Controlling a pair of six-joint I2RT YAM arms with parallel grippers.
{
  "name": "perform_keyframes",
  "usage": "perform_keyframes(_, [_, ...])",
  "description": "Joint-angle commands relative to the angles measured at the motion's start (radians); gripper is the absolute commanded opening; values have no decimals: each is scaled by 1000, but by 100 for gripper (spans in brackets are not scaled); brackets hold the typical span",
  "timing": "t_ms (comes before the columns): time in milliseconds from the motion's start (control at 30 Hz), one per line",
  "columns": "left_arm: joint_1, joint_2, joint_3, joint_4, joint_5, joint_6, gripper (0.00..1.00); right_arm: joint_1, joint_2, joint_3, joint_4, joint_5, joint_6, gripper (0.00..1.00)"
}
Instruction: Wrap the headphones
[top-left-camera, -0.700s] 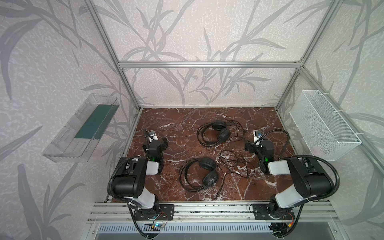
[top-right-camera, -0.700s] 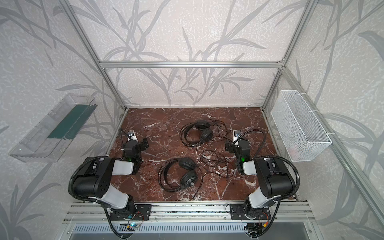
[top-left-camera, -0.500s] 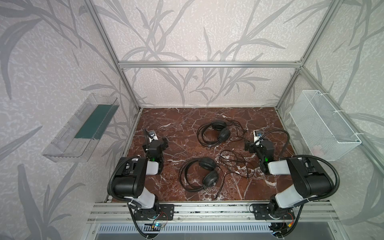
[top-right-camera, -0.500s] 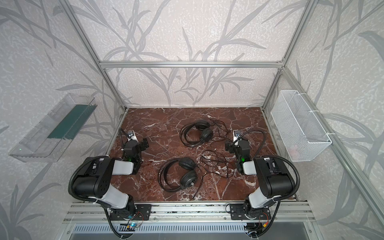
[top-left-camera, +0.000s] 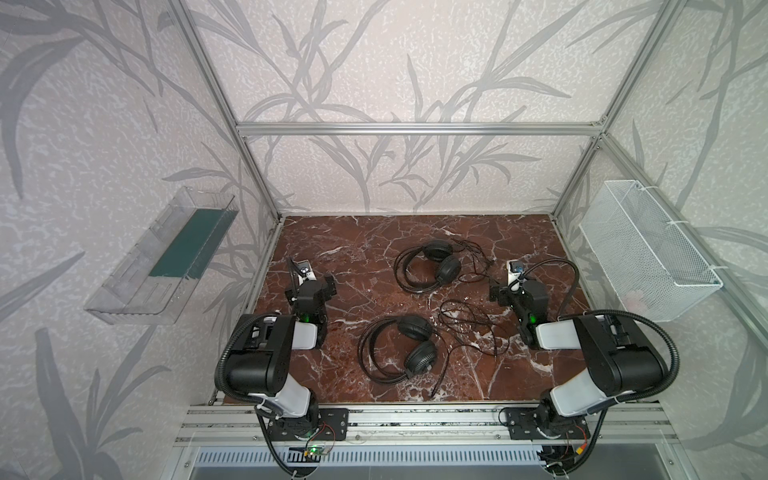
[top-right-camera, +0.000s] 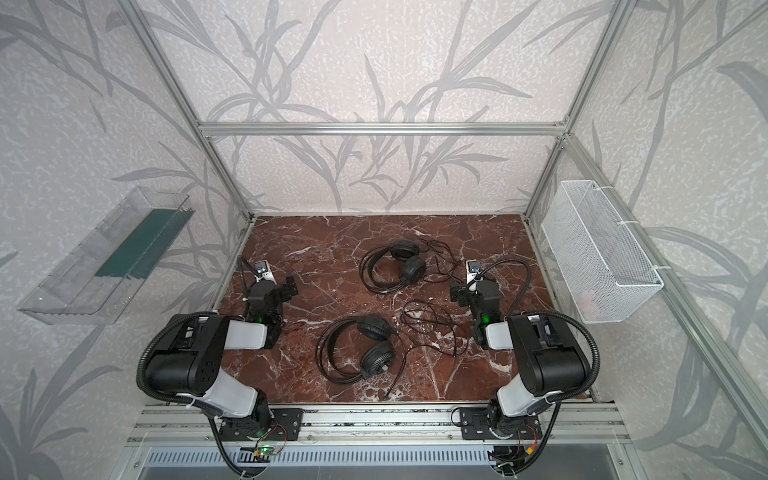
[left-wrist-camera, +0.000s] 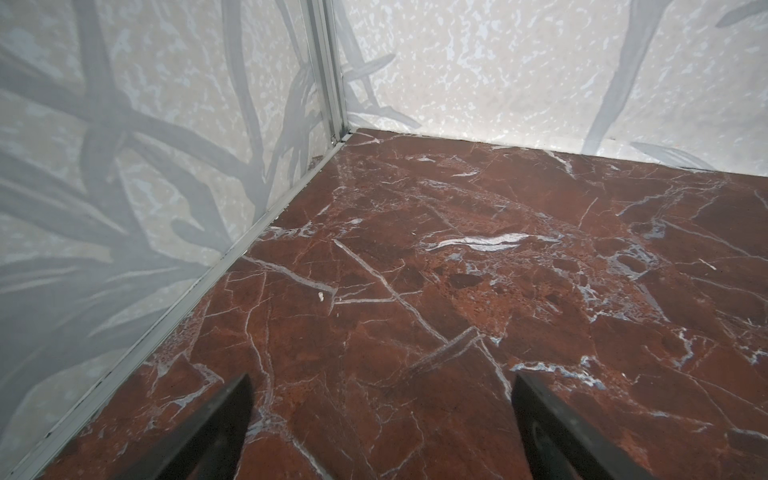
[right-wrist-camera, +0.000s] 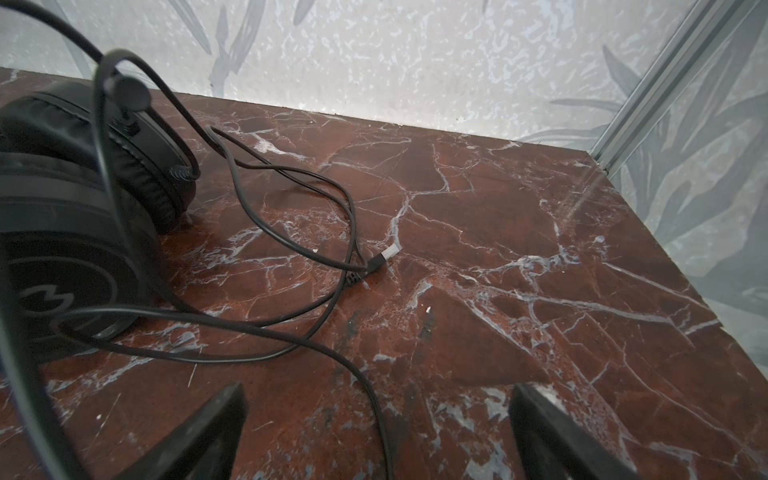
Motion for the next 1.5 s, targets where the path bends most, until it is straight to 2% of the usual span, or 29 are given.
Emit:
perform_keyframes(0, [-2,5,-9,30,-10,20,99,-2,6,10,11,-7,-5,99])
perform_keyframes(567, [-3,3,-11,34,-10,20,99,-2,4,8,14,-7,-7,99])
perform_keyframes(633, [-3,-11,-23,50,-53,11,99,-1,1,1,30,-3,-8,99])
perform_keyframes(700, [-3,-60,-23,8,-28,11,99,13,-71,-11,-8,92,9,99])
perform_keyframes(733, [-21,-88,-10,-42,-61,30,99,18,-129,-7,-61,107,6,99])
perform_keyframes(800, [-42,-203,71,-276,-118,27,99,51,-271,21,-202,131,-23,99])
perform_keyframes(900, [-38,-328,198,-526,-169,-120,99,79,-453,127,-491,141,68,99])
perform_keyframes(933, [-32,-370,257,-651,-167,-207,99,79,-500,179,-591,137,108,99])
perform_keyframes(1033, [-4,-452,439,-1044,-125,-496,99,61,-600,310,-841,202,370,99])
perform_keyframes(1067, [9,-464,488,-1156,-60,-560,99,43,-628,341,-927,190,494,99])
perform_keyframes(1100, [27,-475,512,-1201,41,-577,99,29,-653,356,-1008,185,631,99])
perform_keyframes(1167, [36,-513,527,-1294,114,-659,99,22,-697,341,-1077,205,814,99])
perform_keyframes(1233, [38,-569,492,-1269,213,-661,99,22,-745,297,-988,142,778,99])
perform_keyframes(1300, [39,-598,481,-1261,337,-648,99,22,-780,314,-1007,93,752,99])
perform_keyframes(1400, [32,-509,562,-1347,504,-650,99,22,-783,370,-1117,34,741,99])
perform_keyframes(1467, [-17,-425,630,-1408,550,-641,99,30,-784,378,-1155,9,748,99])
